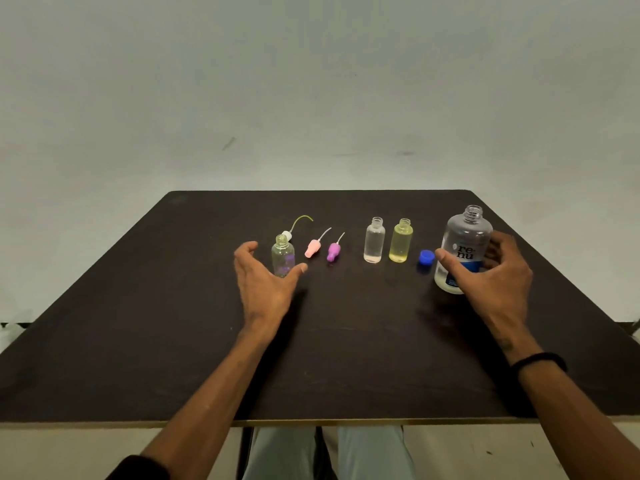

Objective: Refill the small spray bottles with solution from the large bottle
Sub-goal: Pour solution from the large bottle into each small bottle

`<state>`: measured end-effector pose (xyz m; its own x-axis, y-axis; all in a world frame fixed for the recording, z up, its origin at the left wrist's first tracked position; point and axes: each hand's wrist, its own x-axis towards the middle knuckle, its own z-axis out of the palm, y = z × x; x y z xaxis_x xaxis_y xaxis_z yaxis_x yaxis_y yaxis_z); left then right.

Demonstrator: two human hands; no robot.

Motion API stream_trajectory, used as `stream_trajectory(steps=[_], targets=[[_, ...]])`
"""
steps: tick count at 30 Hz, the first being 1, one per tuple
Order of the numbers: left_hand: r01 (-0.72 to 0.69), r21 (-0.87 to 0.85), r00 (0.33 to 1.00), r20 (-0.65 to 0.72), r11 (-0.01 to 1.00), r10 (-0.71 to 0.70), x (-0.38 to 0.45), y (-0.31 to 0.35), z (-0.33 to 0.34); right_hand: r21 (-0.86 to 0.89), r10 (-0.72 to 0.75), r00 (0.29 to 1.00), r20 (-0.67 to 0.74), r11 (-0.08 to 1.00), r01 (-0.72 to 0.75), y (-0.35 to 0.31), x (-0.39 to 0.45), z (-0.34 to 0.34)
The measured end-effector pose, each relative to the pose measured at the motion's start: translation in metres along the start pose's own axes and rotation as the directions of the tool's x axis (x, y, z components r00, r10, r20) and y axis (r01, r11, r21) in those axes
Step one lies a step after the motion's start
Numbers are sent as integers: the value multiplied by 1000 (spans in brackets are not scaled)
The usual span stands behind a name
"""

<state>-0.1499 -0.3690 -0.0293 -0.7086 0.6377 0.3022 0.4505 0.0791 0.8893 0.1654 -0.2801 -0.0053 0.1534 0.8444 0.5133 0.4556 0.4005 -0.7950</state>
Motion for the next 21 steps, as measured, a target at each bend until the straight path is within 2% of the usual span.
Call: stream_trajectory(steps=[6, 10, 12, 16, 21], targets=[[-74, -151, 997, 9, 986, 76, -2, 0, -3, -14, -46, 999, -12, 999, 45, 5, -4, -1], [-150, -347, 964, 156, 926, 215, -16, 25, 0, -36, -146, 989, 3, 989, 146, -4, 3, -5], [-131, -410, 925, 276, 903, 260, -26, 35, 10, -94, -200, 978, 62, 974, 206, -7, 5, -10], [-83, -458, 791, 510, 885, 339, -52, 54, 43, -197, -303, 942, 143, 924, 327, -4, 5, -26], [-117, -487, 718, 560, 866, 412, -66, 62, 76, -269, -409, 895, 181, 854, 445, 4, 9, -44]])
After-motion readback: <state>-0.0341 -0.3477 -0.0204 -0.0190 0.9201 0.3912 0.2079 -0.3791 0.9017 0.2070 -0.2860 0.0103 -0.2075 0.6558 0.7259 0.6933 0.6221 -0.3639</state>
